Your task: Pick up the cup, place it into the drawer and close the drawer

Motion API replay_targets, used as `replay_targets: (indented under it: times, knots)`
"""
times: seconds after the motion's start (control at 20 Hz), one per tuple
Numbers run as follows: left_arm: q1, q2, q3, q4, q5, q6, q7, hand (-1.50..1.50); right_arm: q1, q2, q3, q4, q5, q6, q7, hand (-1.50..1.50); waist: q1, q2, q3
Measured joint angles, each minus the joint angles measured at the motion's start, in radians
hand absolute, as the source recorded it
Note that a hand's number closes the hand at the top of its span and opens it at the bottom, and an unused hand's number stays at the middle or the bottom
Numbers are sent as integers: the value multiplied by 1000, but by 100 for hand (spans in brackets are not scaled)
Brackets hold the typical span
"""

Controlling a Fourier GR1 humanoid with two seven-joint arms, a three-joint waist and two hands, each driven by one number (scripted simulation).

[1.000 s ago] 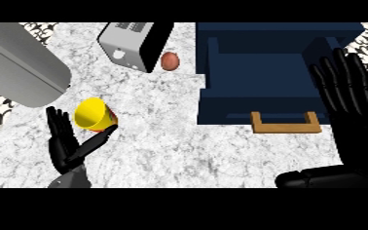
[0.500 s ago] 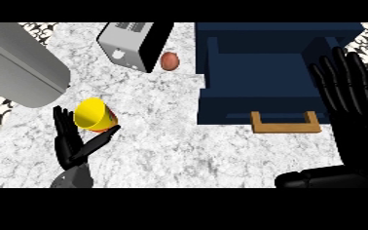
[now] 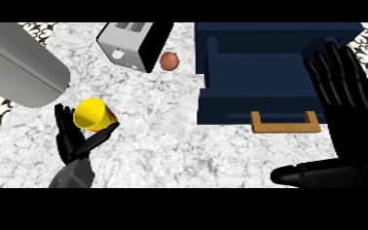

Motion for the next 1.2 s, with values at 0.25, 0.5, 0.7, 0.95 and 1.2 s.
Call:
replay_targets:
  times: [0.25,0.5,0.7,0.95,1.2]
  knots:
    - [-32,30,20,96,28,-94,-40,-150,18,6,5,11,2,9,-31,-150,-2,0,0]
    - [-58,16,8,112,44,-170,-39,-150,4,3,-4,-3,-8,-1,-1,-150,-2,0,0]
    - [-99,25,13,171,50,-230,-71,150,23,2,2,-18,-10,7,0,-150,-5,1,-1]
    - [-144,49,19,229,42,-263,-121,150,21,-13,-16,-14,-25,23,-4,-150,-9,3,-1]
    - [-152,45,24,226,29,-218,-160,150,33,-12,-21,-6,-23,28,-23,-150,-7,2,-1]
